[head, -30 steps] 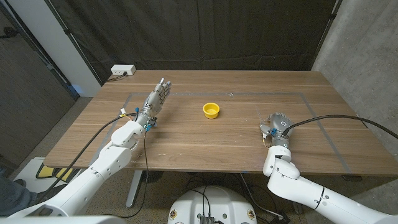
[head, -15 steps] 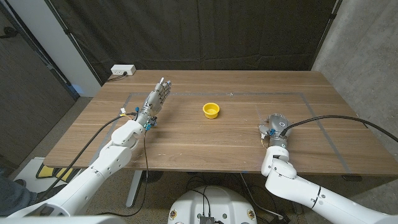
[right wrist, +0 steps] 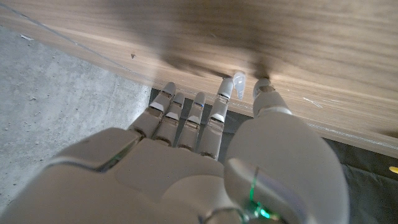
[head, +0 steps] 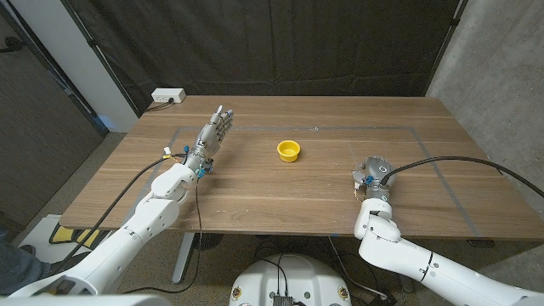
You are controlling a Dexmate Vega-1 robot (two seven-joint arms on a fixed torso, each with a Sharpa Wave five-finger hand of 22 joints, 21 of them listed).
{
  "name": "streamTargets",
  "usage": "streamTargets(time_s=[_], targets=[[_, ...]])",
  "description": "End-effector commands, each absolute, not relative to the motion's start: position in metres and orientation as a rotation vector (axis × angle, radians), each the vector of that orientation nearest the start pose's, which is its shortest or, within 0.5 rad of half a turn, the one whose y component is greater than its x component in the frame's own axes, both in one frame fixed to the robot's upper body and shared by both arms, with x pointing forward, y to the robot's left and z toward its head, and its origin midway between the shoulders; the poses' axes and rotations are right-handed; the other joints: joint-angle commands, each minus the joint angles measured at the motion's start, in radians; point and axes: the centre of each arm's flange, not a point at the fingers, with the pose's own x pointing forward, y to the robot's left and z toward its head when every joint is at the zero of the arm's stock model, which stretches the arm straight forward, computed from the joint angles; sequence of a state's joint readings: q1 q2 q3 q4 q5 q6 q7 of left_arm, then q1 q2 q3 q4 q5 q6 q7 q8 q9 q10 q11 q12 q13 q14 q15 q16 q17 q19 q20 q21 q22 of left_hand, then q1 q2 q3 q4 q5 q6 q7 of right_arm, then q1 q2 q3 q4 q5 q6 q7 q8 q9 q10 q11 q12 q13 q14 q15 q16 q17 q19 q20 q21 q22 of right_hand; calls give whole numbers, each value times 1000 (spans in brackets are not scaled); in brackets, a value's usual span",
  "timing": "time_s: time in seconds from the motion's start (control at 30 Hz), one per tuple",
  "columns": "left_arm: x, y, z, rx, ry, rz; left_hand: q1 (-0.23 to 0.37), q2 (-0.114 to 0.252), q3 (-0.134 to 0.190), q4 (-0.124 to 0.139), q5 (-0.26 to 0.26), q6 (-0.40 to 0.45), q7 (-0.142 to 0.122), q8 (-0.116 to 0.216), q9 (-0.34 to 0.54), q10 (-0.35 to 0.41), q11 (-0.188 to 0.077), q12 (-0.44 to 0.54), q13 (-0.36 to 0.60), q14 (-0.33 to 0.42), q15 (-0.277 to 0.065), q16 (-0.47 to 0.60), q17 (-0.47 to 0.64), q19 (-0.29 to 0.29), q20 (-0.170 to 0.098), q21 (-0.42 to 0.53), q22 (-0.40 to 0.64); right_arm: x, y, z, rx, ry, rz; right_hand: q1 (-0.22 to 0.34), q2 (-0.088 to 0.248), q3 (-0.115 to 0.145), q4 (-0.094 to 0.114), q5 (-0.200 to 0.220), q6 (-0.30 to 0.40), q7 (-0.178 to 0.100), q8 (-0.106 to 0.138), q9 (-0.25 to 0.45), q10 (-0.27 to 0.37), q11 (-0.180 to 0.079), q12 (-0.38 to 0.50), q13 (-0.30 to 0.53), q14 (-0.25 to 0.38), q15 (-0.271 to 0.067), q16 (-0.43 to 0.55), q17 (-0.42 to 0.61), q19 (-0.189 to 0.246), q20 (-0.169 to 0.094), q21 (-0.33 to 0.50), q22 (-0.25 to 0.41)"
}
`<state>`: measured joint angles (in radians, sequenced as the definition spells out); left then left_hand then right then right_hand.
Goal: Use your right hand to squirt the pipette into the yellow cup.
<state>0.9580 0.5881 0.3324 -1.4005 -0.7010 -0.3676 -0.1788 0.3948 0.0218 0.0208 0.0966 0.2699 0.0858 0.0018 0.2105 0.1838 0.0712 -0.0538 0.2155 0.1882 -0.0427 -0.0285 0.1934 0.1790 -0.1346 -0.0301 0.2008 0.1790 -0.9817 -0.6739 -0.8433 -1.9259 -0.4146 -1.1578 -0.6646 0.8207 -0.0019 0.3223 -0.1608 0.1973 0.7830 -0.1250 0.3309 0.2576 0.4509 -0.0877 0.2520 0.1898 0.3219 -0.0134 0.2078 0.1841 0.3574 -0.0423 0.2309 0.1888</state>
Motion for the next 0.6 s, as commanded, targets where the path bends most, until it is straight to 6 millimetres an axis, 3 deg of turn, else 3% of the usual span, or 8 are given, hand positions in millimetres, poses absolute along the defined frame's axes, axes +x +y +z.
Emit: streamTargets(time_s=[0.03, 0.4, 0.6], targets=[[619, 299, -43, -8, -645, -355, 1, 8, -4, 3, -3, 9, 2, -1, 5, 8, -5, -1, 3, 6, -1, -1, 3, -9, -9, 0, 5, 546, -233, -138, -1281, -157, -681, 18, 3, 0, 8, -4, 35, 1, 18, 8, 34, -7, 16, 1, 28, -3, 9, 6, 24, -4, 8, 2], [621, 296, -43, -9, -637, -359, 1, 10, -6, 3, -5, 11, 1, -1, 5, 7, -4, -2, 3, 8, -1, -2, 3, -13, -2, -1, 5, 547, -236, -136, -1272, -169, -687, 36, 28, -11, 16, -8, 126, 0, 64, 22, 129, -35, 41, -1, 116, -36, 30, 12, 90, -18, 29, 5], [620, 295, -45, -8, -636, -358, 2, 11, -7, 3, -5, 12, 0, -2, 5, 9, -5, -2, 3, 11, -1, -1, 3, -14, 0, 0, 5, 549, -237, -136, -1275, -173, -687, 54, 34, -10, 10, -9, 144, -1, 71, 23, 146, -38, 44, -1, 129, -43, 30, 12, 103, -23, 33, 5]])
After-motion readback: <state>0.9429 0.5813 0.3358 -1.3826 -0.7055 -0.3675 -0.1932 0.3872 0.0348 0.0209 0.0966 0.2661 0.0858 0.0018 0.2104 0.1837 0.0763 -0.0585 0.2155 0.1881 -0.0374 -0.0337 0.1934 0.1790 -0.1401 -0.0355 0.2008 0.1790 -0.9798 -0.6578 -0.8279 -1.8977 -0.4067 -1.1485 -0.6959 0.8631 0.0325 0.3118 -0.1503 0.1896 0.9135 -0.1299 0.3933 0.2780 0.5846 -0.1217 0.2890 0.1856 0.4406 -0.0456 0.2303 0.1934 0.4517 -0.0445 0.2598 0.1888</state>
